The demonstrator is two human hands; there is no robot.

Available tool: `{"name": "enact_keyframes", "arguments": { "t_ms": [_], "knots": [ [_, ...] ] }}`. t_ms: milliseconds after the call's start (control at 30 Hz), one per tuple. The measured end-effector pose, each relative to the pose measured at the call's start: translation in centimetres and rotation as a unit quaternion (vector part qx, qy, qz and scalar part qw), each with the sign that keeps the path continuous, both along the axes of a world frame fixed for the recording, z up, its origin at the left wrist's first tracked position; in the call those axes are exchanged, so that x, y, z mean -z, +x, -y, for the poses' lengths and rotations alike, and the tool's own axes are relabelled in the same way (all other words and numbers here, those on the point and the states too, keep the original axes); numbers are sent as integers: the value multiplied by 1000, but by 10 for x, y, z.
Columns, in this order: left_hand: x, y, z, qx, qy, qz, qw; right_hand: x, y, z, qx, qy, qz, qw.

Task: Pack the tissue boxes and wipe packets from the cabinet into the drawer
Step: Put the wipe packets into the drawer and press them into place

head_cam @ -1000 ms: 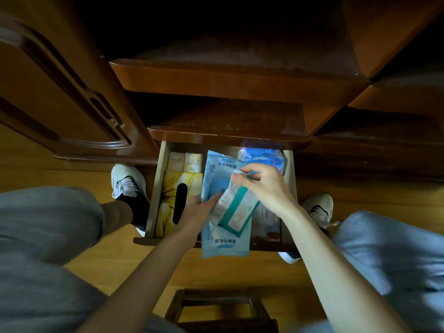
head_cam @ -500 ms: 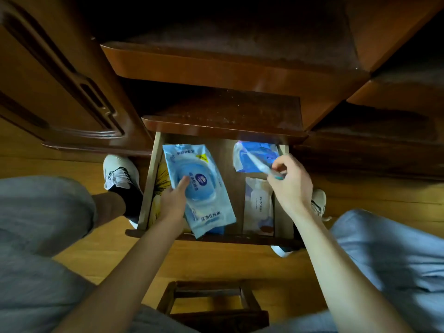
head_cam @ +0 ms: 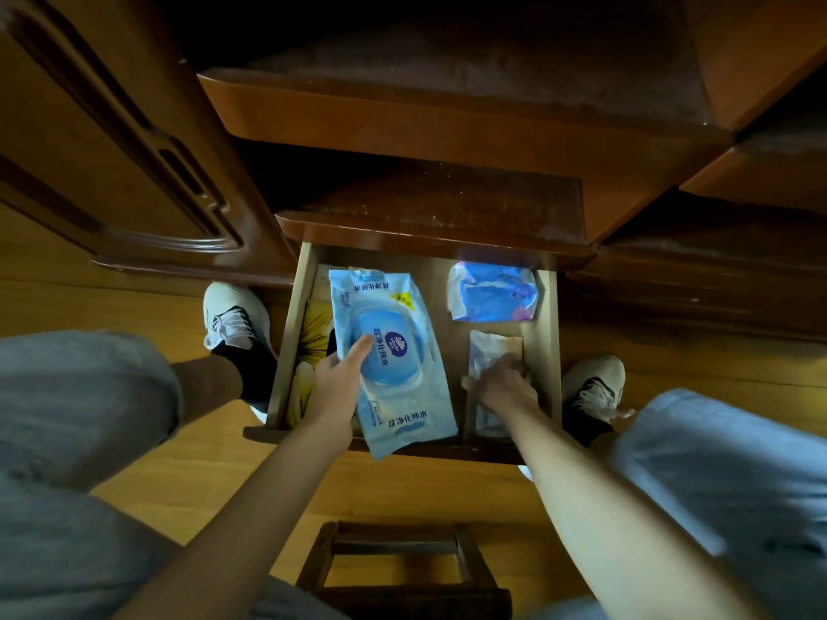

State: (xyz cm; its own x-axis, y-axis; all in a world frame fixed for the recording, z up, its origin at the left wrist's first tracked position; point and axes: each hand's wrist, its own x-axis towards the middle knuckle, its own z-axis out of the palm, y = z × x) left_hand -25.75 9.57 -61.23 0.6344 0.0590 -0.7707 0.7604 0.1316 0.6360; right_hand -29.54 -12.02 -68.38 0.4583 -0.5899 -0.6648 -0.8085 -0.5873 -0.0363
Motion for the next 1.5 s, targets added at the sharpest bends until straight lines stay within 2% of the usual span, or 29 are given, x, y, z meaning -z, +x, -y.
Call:
{"name": "enact_keyframes", "arguments": {
  "t_ms": [133, 167, 233, 300, 433, 500, 633, 733, 767, 800, 867, 900, 967, 1033, 1100, 1167, 1233, 1367, 1500],
  "knots": [
    [-2, 3, 2, 1, -5, 11, 1000, 20, -6, -13, -82, -98, -26, 991],
    [-2, 4, 3, 2, -3, 17, 1000, 20, -7, -13, -90, -95, -19, 991],
    [-3, 4, 5, 6, 0, 32, 999, 19, -7, -2, -77, -57, 14, 995],
    [-4, 5, 8, 20, 7, 51, 998, 7, -3, 19, -18, 16, 57, 998],
    [-6, 4, 13, 53, 48, 93, 993, -44, 8, 50, 89, 145, 92, 981],
    [-7, 2, 15, 61, 65, 96, 991, -76, 9, 52, 83, 151, 110, 979],
    [-12, -3, 27, 102, 20, 67, 992, -124, 6, 16, 23, 95, 239, 966],
    [-22, -17, 43, 151, -51, 54, 986, -126, -2, -44, -74, 200, 258, 942],
    [-23, -22, 46, 165, -74, 53, 982, -124, -4, -61, -73, 245, 253, 933],
    [-24, -26, 47, 180, -92, 54, 978, -123, -5, -71, 2, 293, 267, 918],
    [-26, -31, 45, 198, -108, 67, 972, -125, -4, -69, 228, 376, 282, 853],
    [-25, -31, 43, 192, -105, 75, 973, -123, -6, -63, 272, 405, 291, 823],
    [-24, -28, 43, 187, -92, 91, 974, -122, -14, -48, 196, 411, 301, 838],
    [-21, -26, 46, 193, -80, 88, 974, -116, -21, -29, 108, 359, 311, 873],
    [-16, -28, 50, 195, -80, 50, 976, -117, -25, -12, 70, 306, 294, 903],
    [-12, -31, 55, 213, -84, 22, 973, -120, -33, 3, 56, 289, 233, 927],
    [-8, -34, 60, 245, -90, 8, 965, -122, -41, 14, 63, 298, 179, 935],
    [-2, -43, 73, 268, -96, -69, 956, -114, -58, 23, 64, 274, 180, 943],
    [15, -52, 87, 259, -87, -101, 957, -102, -68, 17, 47, 219, 169, 960]
  ]
}}
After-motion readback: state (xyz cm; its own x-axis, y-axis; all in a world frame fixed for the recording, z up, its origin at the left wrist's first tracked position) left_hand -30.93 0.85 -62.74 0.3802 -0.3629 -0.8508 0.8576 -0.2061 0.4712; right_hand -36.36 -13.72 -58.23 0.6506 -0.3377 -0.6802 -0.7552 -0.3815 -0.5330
